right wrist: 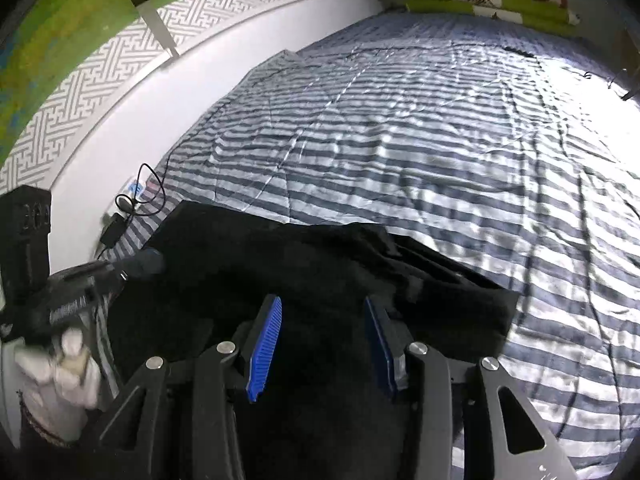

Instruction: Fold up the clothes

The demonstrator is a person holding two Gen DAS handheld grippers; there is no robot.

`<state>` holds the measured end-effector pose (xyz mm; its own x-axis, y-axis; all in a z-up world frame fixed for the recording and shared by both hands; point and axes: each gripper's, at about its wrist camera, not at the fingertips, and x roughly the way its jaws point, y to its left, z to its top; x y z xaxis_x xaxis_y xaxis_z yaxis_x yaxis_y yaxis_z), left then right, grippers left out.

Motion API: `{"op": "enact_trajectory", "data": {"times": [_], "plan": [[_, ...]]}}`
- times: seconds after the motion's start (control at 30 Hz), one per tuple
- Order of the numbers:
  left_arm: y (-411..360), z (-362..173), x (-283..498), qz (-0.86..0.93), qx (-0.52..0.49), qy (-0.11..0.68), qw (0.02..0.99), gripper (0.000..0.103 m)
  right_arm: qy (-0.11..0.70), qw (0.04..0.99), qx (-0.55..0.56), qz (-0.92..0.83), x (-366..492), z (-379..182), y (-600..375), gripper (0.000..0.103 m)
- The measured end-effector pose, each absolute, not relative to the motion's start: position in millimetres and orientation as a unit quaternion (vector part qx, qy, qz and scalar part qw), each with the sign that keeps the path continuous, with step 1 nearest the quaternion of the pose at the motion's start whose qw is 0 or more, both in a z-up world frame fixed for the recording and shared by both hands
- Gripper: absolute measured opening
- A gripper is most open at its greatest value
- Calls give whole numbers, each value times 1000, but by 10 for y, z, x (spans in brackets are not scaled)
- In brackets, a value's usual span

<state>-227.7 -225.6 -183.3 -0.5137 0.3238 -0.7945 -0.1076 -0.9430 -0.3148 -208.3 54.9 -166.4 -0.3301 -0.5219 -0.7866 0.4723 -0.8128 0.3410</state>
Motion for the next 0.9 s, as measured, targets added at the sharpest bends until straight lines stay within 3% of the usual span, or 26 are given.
{"op": "enact_trajectory", "data": {"times": [0.1,0.2,0.33,0.53,0.77,0.9], "plan": [[-1996,-1981,-2491,843,-503,-116,149,0,-44,302,516,-800,-2211,-1836,462,39],[-1875,-2112,-2704,849,-512,-74,109,0,-53,298,530,-792,-2294,-2005,455,37],[-2109,-2201,-2838,839,-527,-115,79,0,-61,297,523,-796,-2239,-1872,581,39],[-2358,-1894,-2410,862,-489,-112,75,7,-97,273,520,-803,-1632,-1664,1259,39],[-2148,-2214,-1811,845,-524,-4,105,12,-118,280,573,-761,-957,-2077,1398,40],[-2258,-2277,-1697,850,-517,-6,101,12,-153,286,557,-765,-917,-2087,1385,47]]}}
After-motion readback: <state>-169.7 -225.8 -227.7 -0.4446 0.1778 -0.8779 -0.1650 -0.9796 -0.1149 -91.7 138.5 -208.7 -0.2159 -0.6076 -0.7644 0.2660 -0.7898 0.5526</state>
